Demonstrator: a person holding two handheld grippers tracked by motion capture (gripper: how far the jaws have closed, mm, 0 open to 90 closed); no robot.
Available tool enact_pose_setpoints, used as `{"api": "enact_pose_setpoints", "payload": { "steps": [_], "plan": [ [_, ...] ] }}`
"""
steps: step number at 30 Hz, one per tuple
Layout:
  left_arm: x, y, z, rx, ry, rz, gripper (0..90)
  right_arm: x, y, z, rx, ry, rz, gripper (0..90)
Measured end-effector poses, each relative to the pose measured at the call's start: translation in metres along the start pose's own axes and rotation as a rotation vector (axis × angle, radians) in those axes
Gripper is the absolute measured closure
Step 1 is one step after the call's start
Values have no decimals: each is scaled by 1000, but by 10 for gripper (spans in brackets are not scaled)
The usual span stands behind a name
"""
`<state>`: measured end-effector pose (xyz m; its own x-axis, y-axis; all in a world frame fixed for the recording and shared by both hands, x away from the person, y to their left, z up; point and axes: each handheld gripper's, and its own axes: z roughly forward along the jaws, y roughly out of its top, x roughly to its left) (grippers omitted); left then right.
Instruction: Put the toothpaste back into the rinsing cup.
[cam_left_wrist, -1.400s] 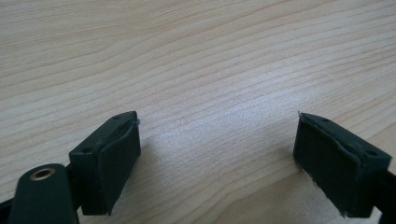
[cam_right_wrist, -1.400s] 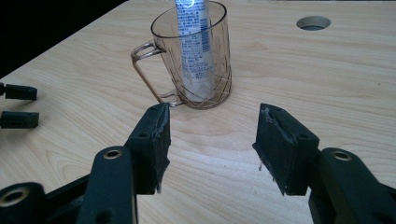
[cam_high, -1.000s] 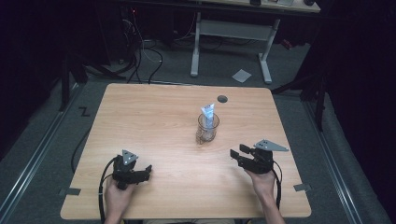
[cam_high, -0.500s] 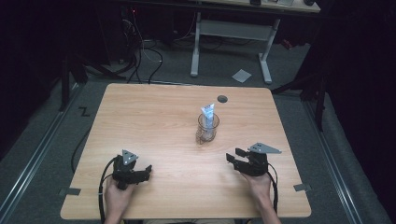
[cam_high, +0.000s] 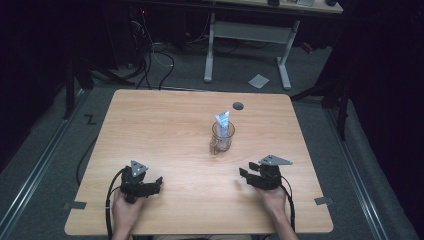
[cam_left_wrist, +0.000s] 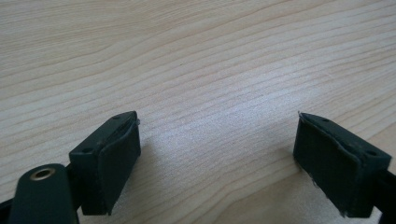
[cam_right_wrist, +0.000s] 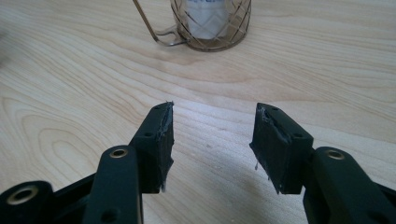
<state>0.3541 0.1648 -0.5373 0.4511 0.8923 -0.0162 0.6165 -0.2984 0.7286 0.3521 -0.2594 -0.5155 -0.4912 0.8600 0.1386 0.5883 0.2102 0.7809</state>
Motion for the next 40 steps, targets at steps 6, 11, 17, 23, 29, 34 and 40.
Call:
{"api": "enact_pose_setpoints", "payload": {
  "steps": [6,11,17,23,29,34,40],
  "plan": [
    [0,0,0,0,0,0,151,-5,-1,6,12,-10,14,479],
    [0,0,0,0,0,0,151,-6,-3,12,35,-40,9,478],
    [0,0,0,0,0,0,151,-6,-4,17,51,-63,5,476],
    [0,0,0,0,0,0,151,-5,-3,20,69,-93,-26,477],
    [0,0,0,0,0,0,151,-4,-3,21,79,-110,-60,444],
    [0,0,0,0,0,0,151,0,-3,22,88,-127,-95,422],
    [0,0,0,2,0,0,150,0,-3,22,88,-127,-97,416]
  ]
}}
